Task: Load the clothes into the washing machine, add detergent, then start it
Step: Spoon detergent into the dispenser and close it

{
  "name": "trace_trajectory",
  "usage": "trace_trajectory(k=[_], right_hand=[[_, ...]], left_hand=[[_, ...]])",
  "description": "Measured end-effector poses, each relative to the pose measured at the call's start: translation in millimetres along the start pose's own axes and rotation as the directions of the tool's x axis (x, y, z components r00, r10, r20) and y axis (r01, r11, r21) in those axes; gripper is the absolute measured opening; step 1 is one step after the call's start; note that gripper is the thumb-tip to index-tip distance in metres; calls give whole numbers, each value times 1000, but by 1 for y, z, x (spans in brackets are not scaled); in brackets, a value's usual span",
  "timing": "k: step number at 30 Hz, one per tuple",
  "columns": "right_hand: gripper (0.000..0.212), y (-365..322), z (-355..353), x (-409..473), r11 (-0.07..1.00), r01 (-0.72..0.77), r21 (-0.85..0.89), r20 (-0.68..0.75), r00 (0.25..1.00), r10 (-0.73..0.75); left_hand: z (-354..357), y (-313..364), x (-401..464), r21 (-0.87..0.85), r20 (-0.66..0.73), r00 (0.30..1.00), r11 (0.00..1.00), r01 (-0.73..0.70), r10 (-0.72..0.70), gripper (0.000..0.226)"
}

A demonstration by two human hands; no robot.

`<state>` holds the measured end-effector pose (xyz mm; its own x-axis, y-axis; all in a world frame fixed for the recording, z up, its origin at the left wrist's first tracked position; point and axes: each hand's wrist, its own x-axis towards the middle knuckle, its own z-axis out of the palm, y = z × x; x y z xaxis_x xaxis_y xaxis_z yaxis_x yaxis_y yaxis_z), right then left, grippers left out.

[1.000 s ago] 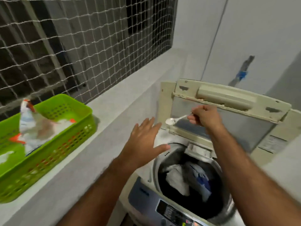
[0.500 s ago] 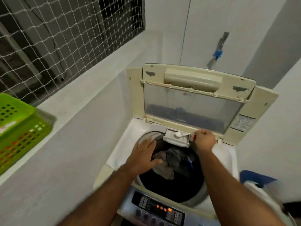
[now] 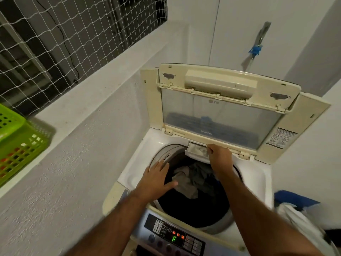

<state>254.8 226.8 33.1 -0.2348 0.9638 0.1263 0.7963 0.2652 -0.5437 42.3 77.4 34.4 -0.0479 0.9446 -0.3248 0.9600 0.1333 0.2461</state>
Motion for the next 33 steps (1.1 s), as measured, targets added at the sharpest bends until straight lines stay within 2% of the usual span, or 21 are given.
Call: trace_trajectory(k=[5,7,9,12,14,16,17,19,24,28,33], right_hand=[[28,2,0,-1,998,12,-59,27,1000,-11],[27,4,-1,-1,999,2,-54,-6,1000,-3],[21,0,-5,-2,999,-33,1,-105,994,33],[18,-16,-15,-2,965,-144,217,-241,950,196],[15,-31,-23,-1,857,-230,462,-252,892,375],[10,-52,-29,-1,560,-271,783,-81,847,525],[9,-64,-33,-2,413,-261,873,1,847,532],[8,-91,-39,-4,252,-236,938,92,874,476],[11,-179,-49,-4,123,-255,959,211,934,287],[11,-263,-51,-1,88,-245,965,235,965,113],[10,-364,-47,-2,111,-186,976,197,976,-95]], left_hand=[[-4,1,-4,-28,-18,1000,1000,-1,0,83],[-7,-1,-6,-45,-29,1000,999,4,-6,83],[-12,-3,-9,-64,-47,999,998,4,-7,82],[-24,-8,-17,-90,-85,996,996,0,-7,82],[-37,-11,-26,-114,-116,993,993,-6,-7,83],[-56,-18,-39,-128,-163,987,992,-17,-4,83],[-67,-22,-46,-125,-196,981,992,-23,-2,84],[-91,-31,-64,-120,-268,963,992,-30,-4,87],[-151,-66,-124,-145,-443,895,989,-15,-51,84],[-193,-89,-175,-86,-566,824,996,-34,-21,84],[-236,-119,-240,-52,-663,749,998,-41,-4,84]])
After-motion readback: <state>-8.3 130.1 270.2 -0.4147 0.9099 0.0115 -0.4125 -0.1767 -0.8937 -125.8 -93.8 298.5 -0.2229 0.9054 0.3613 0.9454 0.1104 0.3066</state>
